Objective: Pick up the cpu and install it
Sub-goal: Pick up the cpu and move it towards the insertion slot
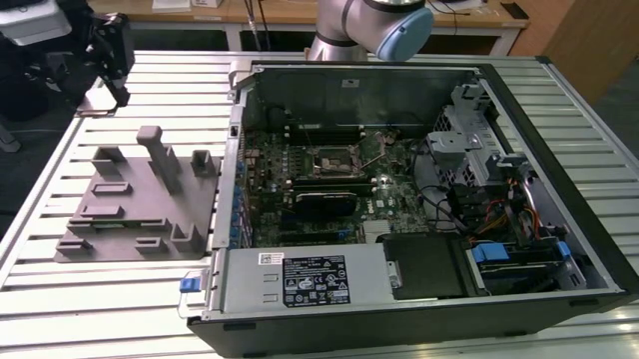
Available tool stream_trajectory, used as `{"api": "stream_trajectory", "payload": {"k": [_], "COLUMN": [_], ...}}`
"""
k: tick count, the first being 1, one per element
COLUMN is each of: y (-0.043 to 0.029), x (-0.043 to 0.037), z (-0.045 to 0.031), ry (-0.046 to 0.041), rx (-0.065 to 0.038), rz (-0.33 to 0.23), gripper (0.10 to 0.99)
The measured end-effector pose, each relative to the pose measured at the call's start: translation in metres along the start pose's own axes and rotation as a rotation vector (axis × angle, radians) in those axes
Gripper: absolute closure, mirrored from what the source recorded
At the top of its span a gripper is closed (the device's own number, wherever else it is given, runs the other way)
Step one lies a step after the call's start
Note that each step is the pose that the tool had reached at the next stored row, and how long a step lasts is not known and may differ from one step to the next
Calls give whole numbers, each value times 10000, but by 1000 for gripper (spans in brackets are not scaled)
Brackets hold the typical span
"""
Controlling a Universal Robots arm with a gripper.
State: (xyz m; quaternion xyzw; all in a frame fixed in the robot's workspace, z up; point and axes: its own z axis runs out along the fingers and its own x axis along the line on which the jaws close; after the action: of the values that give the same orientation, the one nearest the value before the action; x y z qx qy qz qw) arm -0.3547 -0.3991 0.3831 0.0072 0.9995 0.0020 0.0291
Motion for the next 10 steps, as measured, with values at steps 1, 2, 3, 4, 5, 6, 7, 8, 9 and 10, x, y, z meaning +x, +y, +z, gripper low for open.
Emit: {"api": "stream_trajectory", "payload": {"k": [1,2,3,4,5,6,7,8,9,10], "y": [0,1,1,2,2,2,3,3,3,4], "x": [-31,-61,-91,-123,-153,-183,-213,-243,-274,-304], "z": [2,4,5,8,9,11,13,15,16,18], "ry": [3,5,8,9,12,15,17,20,23,25], "rx": [0,0,0,-1,0,0,0,0,0,0], "rz": [0,0,0,0,-1,-1,-1,-1,-1,0], "gripper": [541,541,541,541,541,541,541,541,541,541]}}
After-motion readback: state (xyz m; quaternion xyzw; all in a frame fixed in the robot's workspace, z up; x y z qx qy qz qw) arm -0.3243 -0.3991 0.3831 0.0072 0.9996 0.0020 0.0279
